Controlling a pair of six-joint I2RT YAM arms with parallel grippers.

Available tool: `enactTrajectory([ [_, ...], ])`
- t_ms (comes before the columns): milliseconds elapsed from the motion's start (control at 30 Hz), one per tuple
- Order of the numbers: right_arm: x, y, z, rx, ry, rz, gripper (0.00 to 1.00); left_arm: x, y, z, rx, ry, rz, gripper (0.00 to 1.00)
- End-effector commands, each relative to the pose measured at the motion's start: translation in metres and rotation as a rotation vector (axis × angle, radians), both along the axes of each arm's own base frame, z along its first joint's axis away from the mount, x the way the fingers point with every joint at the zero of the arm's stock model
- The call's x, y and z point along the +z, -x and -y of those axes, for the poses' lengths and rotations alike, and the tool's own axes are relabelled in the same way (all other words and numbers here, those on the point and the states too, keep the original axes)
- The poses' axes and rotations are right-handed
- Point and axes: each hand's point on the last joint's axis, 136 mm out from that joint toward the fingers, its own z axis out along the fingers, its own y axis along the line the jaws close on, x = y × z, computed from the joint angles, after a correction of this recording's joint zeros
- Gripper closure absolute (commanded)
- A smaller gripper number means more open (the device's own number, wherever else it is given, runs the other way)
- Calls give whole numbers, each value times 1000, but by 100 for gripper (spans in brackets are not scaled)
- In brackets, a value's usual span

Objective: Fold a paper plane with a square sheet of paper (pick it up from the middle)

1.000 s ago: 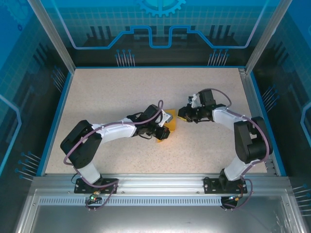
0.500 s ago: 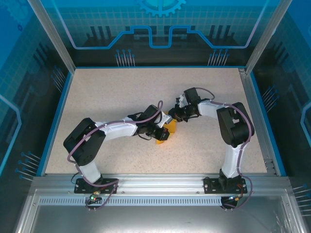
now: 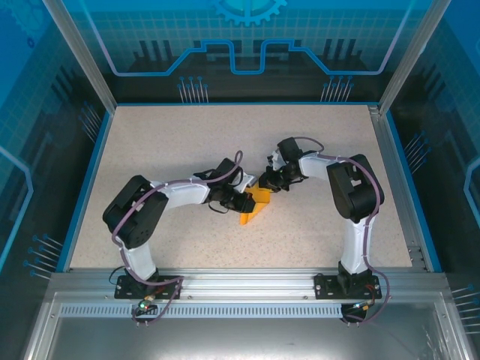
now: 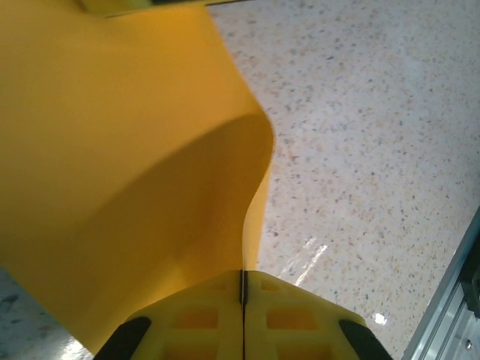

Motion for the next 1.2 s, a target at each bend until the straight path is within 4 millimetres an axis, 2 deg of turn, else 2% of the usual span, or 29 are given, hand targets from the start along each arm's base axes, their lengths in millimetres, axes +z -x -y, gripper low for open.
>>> enactTrajectory([
  [0, -23, 16, 10, 28, 99, -54, 86, 0, -3, 0, 3, 13, -47, 93],
  [467, -26, 16, 11, 24, 101, -62, 85, -6, -19, -16, 34, -58, -16, 91],
  [1167, -27, 19, 11, 19, 105, -68, 85, -14, -31, -20, 61, -105, -7, 91],
])
